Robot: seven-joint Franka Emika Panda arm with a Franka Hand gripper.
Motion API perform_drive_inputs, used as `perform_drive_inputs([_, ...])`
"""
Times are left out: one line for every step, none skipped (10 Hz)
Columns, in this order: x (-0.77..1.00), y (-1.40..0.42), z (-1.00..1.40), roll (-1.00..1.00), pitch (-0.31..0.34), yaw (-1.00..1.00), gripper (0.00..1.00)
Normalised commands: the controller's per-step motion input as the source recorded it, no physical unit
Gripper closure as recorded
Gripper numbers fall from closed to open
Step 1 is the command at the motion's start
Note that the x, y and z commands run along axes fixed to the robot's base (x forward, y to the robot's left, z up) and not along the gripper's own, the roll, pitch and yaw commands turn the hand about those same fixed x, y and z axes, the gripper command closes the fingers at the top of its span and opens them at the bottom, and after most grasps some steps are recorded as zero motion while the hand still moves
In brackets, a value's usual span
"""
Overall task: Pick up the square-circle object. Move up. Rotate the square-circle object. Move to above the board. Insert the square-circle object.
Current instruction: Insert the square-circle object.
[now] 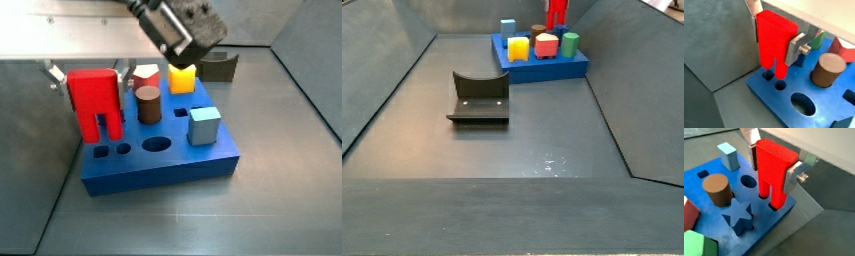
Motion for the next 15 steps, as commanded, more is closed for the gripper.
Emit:
perform_drive_inputs([0.00, -0.09, -0.45, 0.14, -0.020, 0.00, 1.00])
perform_drive_inputs([0.00, -0.09, -0.27, 0.10, -0.010, 0.00, 1.00])
perform_drive_inputs([0.00, -0.07, -0.07, 0.03, -0.010, 0.00, 1.00])
perform_drive_inputs([0.00, -0.02, 0.00, 0.00, -0.009, 0.00, 1.00])
perform_drive_inputs([0.00, -0.07, -0.15, 0.01, -0.027, 0.00, 1.00])
perform_drive_inputs([0.22, -0.03, -0.13, 0.02, 0.000, 0.00, 1.00])
perform_drive_inputs([0.30, 0.00, -0.09, 0.01, 0.000, -0.02, 1.00])
perform_drive_inputs([0.25, 0.00, -0.09, 0.00, 0.000, -0.02, 1.00])
perform_drive_inputs([0.24, 0.00, -0.10, 0.00, 0.000, -0.01, 1.00])
perform_drive_inputs([0.09, 0.00, -0.05, 0.01, 0.000, 0.00, 1.00])
perform_drive_inputs([0.00, -0.01, -0.07, 0.03, 0.000, 0.00, 1.00])
perform_drive_inputs([-0.08, -0.07, -0.28, 0.13, -0.037, 0.04, 1.00])
perform_drive_inputs([-0.02, -0.05, -0.12, 0.06, -0.027, 0.03, 1.00])
perform_drive_inputs([0.00, 0.00, -0.03, 0.01, -0.011, 0.02, 1.00])
perform_drive_inputs([0.00, -0.02, -0.04, 0.03, -0.010, 0.02, 1.00])
